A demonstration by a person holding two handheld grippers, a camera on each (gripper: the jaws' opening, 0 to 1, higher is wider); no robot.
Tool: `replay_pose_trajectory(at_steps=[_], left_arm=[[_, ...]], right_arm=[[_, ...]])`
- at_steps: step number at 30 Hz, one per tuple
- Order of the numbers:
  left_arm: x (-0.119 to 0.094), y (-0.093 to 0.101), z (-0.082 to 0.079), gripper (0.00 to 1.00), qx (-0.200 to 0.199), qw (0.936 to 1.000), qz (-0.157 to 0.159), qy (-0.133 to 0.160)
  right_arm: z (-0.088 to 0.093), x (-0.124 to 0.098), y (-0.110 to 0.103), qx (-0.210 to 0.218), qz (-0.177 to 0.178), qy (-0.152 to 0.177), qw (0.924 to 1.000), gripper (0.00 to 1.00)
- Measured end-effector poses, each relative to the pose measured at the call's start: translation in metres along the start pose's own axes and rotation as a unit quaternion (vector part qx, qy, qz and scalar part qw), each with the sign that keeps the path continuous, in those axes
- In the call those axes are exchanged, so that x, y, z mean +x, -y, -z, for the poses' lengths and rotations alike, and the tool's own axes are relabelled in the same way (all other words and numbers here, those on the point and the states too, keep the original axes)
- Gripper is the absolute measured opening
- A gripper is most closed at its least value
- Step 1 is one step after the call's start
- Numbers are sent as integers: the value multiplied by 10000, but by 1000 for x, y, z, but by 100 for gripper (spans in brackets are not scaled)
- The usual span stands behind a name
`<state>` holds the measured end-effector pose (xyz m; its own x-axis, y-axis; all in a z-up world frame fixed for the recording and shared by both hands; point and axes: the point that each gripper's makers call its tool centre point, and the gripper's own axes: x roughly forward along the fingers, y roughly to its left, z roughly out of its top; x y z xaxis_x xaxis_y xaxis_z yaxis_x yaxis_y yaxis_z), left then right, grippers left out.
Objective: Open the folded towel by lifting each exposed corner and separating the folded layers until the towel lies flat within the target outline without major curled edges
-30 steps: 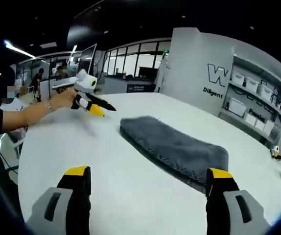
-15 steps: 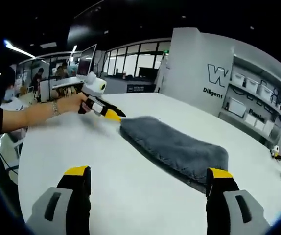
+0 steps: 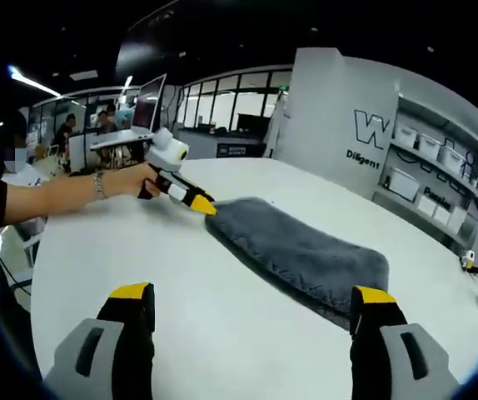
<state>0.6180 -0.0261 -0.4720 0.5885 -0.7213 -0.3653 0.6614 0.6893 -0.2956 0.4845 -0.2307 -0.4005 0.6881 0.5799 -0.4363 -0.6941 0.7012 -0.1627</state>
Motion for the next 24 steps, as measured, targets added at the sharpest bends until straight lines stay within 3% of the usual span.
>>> replay_pose_trajectory(at_steps=[8, 10, 24], left_arm=[[3, -5, 2, 24, 158, 9998, -79, -88], [3, -3, 2, 15, 117, 9999, 8, -63], [5, -5, 3, 9, 132, 9999, 0, -78]], right_arm=[[5, 3, 0, 2, -23, -102, 9999, 99], [5, 3, -1, 17, -21, -98, 9999, 99], [8, 4, 2, 40, -15, -152, 9999, 99]])
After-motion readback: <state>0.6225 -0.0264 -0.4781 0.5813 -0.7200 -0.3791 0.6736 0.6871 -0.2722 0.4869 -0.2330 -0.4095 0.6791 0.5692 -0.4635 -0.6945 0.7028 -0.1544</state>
